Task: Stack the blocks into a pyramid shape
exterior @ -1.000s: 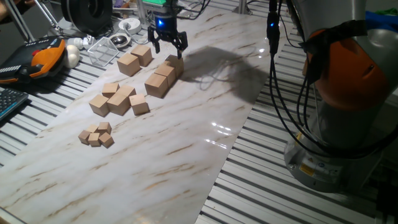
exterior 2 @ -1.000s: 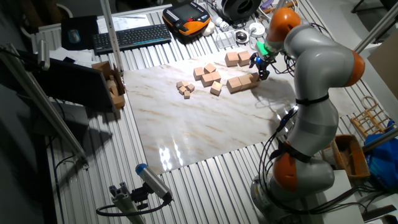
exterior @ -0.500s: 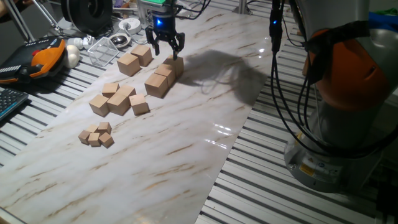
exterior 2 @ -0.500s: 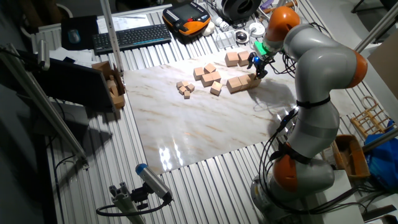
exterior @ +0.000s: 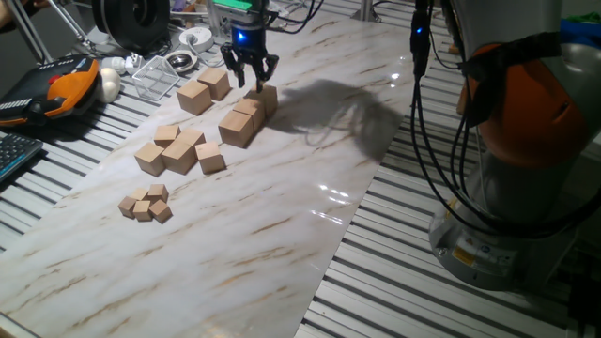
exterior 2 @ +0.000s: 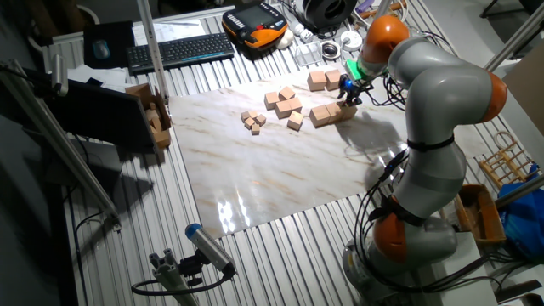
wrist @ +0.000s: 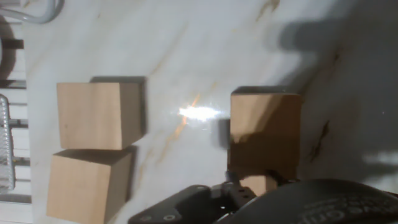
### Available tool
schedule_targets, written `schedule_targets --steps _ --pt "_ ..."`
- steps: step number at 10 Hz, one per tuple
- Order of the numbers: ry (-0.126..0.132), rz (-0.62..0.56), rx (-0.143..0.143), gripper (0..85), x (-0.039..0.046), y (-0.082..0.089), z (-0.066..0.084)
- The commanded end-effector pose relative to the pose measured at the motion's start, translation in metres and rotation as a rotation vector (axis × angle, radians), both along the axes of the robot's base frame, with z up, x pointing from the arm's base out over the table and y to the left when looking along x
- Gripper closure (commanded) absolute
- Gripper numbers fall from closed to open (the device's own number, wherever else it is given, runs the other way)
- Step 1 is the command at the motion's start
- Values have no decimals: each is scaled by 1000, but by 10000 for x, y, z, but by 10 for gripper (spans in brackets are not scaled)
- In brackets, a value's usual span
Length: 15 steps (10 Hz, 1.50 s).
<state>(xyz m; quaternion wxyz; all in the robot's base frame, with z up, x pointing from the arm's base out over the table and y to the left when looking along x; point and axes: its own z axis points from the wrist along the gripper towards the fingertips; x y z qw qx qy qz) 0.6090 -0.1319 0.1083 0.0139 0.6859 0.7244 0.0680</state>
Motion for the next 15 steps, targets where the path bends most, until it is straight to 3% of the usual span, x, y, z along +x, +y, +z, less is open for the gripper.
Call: schedule_targets --steps 1,6,8,9,10,11,13,15 --pt "3 0 -5 850 9 13 21" --pt "-6 -11 -16 850 87 82 -29" --pt "-14 0 -2 850 113 90 -51" --pt "-9 10 -3 680 113 96 -48" --pt "0 1 -8 340 110 100 -40" --pt "24 -14 -34 0 96 95 -13" --pt "49 -36 -63 0 87 92 -2" --pt "53 -48 -55 0 73 98 -6"
